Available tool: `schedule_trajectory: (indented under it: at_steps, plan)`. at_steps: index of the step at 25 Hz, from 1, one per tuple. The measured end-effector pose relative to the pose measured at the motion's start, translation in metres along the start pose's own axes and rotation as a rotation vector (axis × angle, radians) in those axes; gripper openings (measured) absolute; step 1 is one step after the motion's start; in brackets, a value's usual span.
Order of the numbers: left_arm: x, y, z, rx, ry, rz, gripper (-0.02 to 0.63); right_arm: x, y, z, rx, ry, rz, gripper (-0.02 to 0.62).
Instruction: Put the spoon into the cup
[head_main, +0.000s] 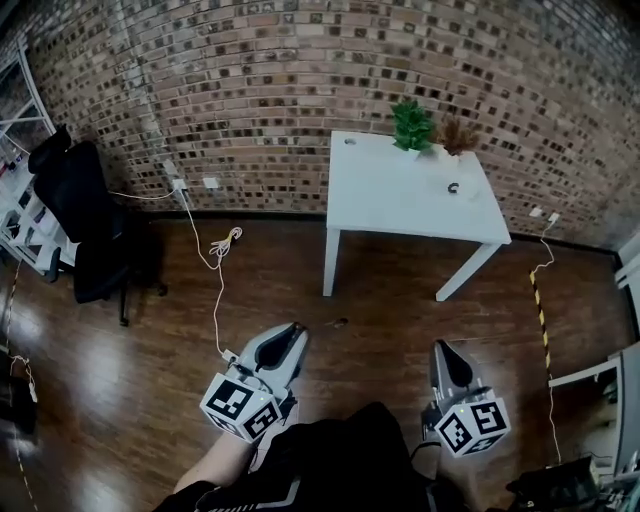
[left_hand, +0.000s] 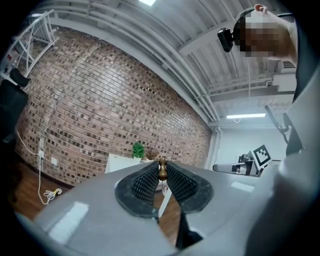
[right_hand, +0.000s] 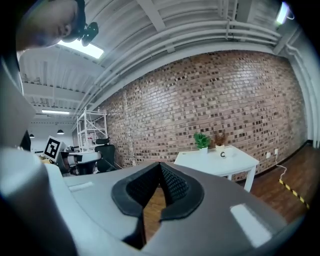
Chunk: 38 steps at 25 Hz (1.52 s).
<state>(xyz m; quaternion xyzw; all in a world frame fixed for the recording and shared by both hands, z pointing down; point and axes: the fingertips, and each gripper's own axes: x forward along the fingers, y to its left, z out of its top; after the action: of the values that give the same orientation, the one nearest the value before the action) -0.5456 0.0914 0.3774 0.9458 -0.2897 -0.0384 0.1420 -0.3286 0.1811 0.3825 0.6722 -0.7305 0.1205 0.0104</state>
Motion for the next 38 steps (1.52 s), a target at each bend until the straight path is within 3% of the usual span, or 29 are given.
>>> schedule_trajectory:
  at_steps: [13, 16, 28, 33, 38]
  plan:
    - [0.154, -0.009, 0.018, -0.017, -0.001, 0.037, 0.042, 0.062, -0.130, 0.056, 0.005, -0.064, 0.011, 0.006]
    - [0.189, -0.019, 0.017, -0.016, 0.013, 0.010, 0.043, 0.066, -0.158, 0.058, 0.023, -0.066, 0.005, 0.006]
    - [0.336, -0.040, 0.021, 0.009, 0.053, -0.066, 0.042, 0.091, -0.277, 0.068, 0.102, -0.076, -0.118, 0.006]
    - [0.389, -0.014, 0.012, 0.016, 0.090, -0.140, 0.042, 0.128, -0.302, 0.068, 0.105, -0.076, -0.167, 0.006]
    - [0.452, 0.025, 0.026, 0.020, 0.087, -0.224, 0.042, 0.178, -0.355, 0.097, 0.162, -0.174, -0.323, 0.006]
